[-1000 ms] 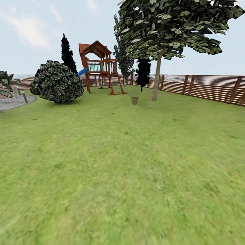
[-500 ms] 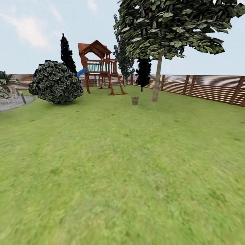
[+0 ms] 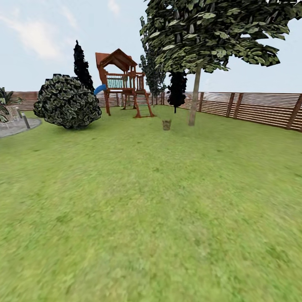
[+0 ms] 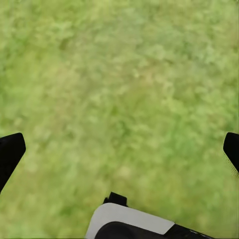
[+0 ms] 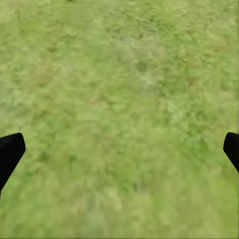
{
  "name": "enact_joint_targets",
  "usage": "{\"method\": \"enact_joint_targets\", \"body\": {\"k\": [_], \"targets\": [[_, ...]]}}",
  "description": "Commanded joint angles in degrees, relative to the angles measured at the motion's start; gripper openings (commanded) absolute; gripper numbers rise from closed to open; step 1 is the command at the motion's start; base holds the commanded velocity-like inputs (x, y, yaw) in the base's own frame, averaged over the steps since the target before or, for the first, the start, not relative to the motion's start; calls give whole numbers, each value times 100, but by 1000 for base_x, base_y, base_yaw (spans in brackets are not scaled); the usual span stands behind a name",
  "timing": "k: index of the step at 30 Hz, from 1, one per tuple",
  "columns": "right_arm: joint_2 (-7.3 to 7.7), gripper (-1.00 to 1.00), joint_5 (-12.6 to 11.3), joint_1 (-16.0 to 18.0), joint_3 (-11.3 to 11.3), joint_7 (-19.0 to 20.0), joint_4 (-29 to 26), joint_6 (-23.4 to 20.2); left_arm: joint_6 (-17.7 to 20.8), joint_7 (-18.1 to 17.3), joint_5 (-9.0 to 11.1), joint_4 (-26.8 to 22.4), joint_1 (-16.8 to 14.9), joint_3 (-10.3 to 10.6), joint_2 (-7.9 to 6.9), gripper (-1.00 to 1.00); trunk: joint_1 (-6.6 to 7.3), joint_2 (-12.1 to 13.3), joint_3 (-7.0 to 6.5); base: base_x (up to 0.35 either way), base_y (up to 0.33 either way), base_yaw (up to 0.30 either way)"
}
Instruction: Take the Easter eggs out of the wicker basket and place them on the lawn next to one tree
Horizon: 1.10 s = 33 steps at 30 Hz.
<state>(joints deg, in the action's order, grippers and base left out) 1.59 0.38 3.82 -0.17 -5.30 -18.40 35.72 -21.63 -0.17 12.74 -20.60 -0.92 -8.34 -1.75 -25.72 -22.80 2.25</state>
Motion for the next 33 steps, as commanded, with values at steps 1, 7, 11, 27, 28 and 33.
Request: {"method": "enact_joint_targets", "body": {"k": [1, 7, 11, 27, 28, 33], "targets": [[0, 100, 6, 5, 0, -15, 3, 17, -16, -1, 36, 3, -5, 8, -1, 100, -7, -12, 13, 332, 62, 0], [0, 100, 6, 5, 0, -5, 3, 22, -16, -1, 36, 3, -5, 6, -1, 100, -7, -12, 13, 332, 74, 0], [0, 100, 6, 5, 6, 2, 3, 22, -16, -1, 36, 3, -5, 7, -1, 100, -7, -12, 13, 332, 78, -21], [-7, 100, 4, 5, 1, 4, 3, 23, -25, 4, 36, 3, -5, 8, -1, 100, -7, -12, 17, 332, 80, -157], [-8, 100, 3, 5, 1, 4, 3, 23, -25, 5, 36, 3, -5, 8, -1, 100, -7, -12, 20, 331, 82, -11], [-10, 100, 3, 5, 0, 3, 3, 22, -23, 8, 36, 3, -5, 8, -1, 100, -7, -12, 24, 331, 82, -3]]}}
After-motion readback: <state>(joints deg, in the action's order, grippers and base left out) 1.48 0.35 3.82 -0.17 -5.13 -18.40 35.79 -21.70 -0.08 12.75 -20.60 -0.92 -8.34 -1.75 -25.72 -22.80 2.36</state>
